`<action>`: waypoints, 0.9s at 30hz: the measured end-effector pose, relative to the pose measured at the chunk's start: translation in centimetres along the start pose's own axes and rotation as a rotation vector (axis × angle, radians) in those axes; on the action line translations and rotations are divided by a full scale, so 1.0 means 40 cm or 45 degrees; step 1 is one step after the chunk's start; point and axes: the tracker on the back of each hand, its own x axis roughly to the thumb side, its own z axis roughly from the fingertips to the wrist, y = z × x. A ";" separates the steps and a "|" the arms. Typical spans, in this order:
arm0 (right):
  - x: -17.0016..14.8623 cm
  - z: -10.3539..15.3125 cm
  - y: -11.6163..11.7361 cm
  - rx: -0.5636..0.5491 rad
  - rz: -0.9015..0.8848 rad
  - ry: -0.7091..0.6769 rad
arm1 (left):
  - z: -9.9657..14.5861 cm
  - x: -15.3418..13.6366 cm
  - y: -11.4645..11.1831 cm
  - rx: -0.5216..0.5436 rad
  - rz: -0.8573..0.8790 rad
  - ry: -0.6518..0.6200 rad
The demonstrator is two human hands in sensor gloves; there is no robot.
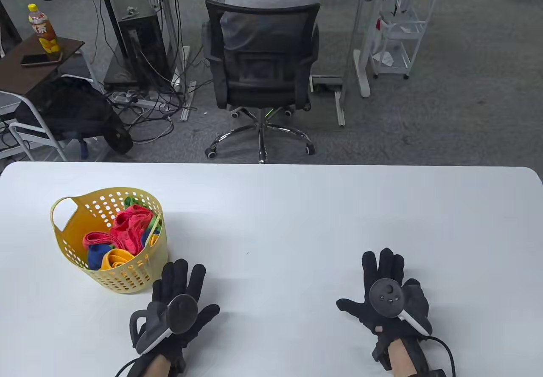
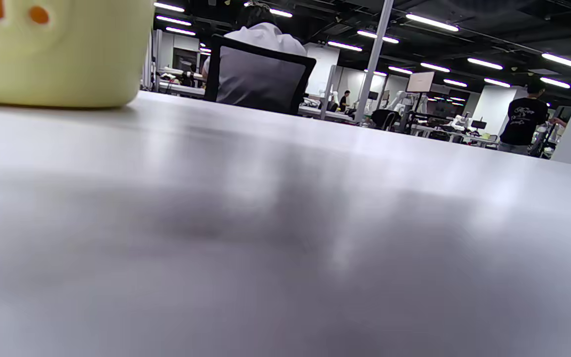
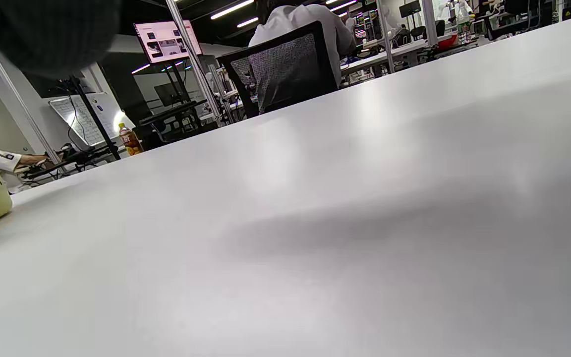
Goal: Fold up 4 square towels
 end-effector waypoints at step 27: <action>-0.023 -0.002 -0.012 0.007 -0.127 -0.012 | 0.123 -0.024 0.559 0.513 0.229 0.194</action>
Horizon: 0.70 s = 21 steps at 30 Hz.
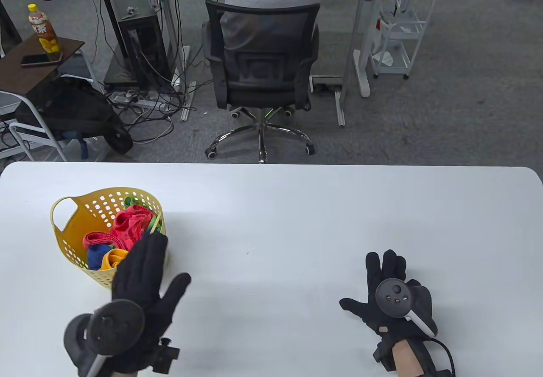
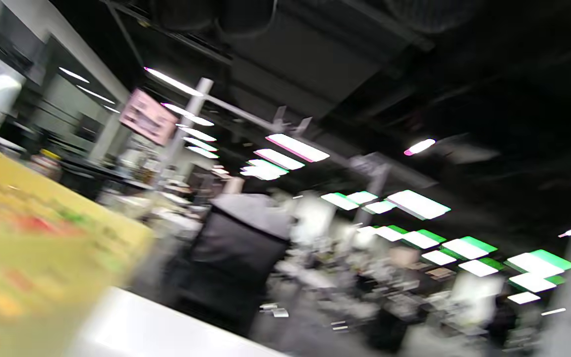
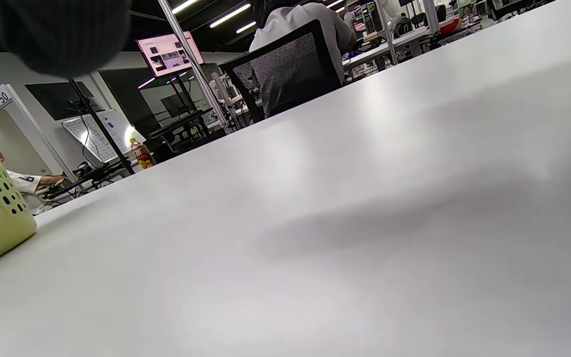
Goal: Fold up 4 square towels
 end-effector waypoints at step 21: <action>-0.009 -0.020 0.030 0.045 -0.018 -0.020 | -0.337 -0.286 -0.312 -0.826 -1.188 0.523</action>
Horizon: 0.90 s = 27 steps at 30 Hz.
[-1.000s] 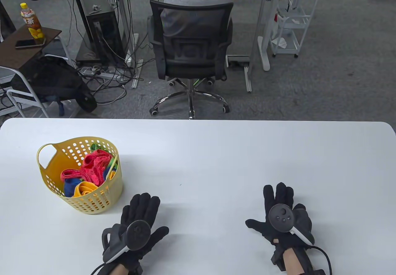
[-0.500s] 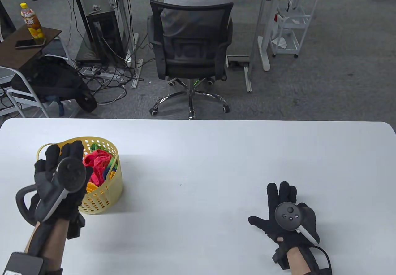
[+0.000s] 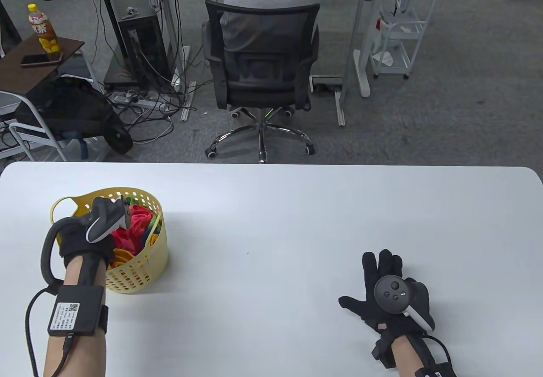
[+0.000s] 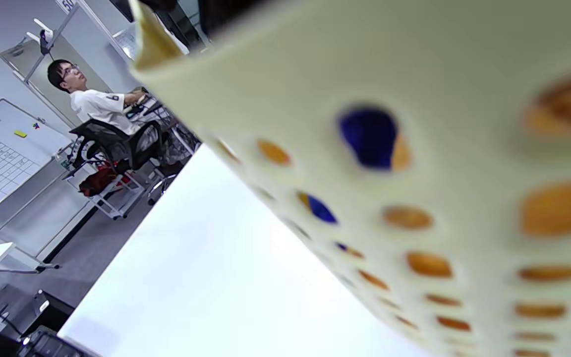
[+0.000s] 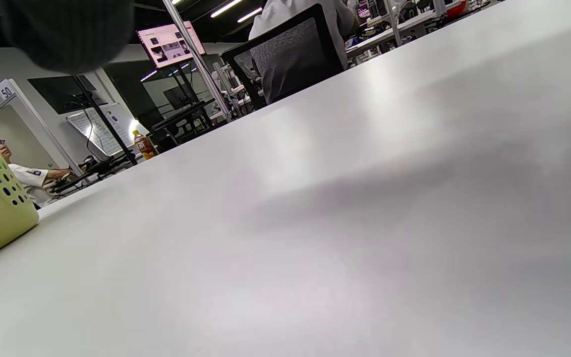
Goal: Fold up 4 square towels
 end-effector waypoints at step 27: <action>-0.015 0.022 -0.036 -0.070 -0.027 0.045 | 0.392 -0.324 0.306 0.833 1.240 -0.168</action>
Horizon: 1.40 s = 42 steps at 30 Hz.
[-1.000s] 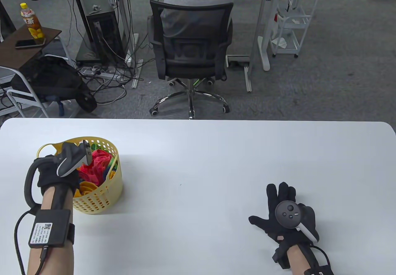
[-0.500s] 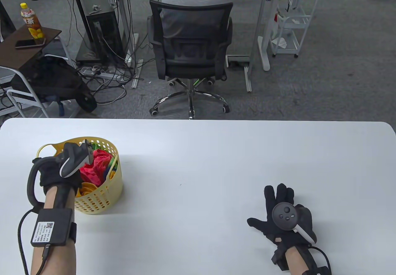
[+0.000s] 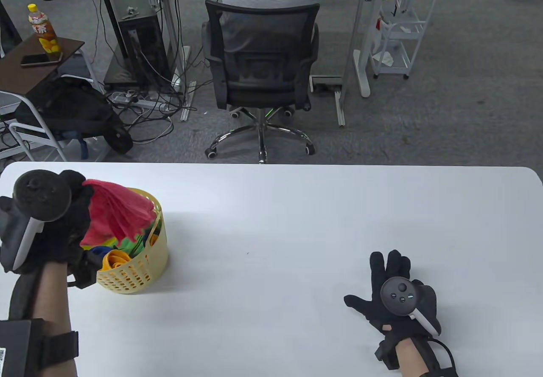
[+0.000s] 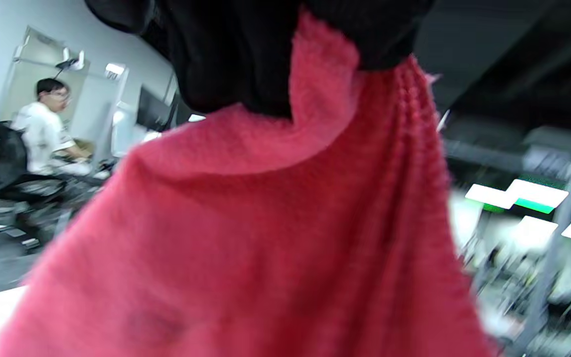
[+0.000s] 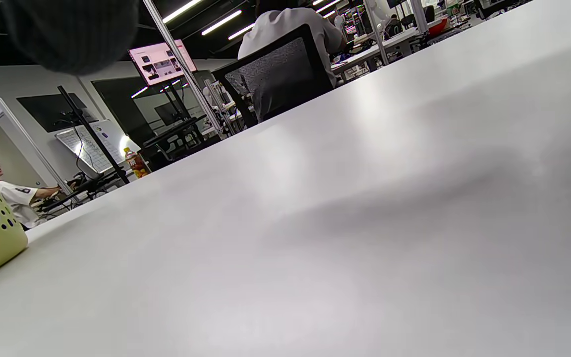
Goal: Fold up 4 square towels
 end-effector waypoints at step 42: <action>-0.047 -0.008 0.005 -0.001 -0.005 0.156 | 0.587 0.409 -0.881 -0.968 -0.624 -1.008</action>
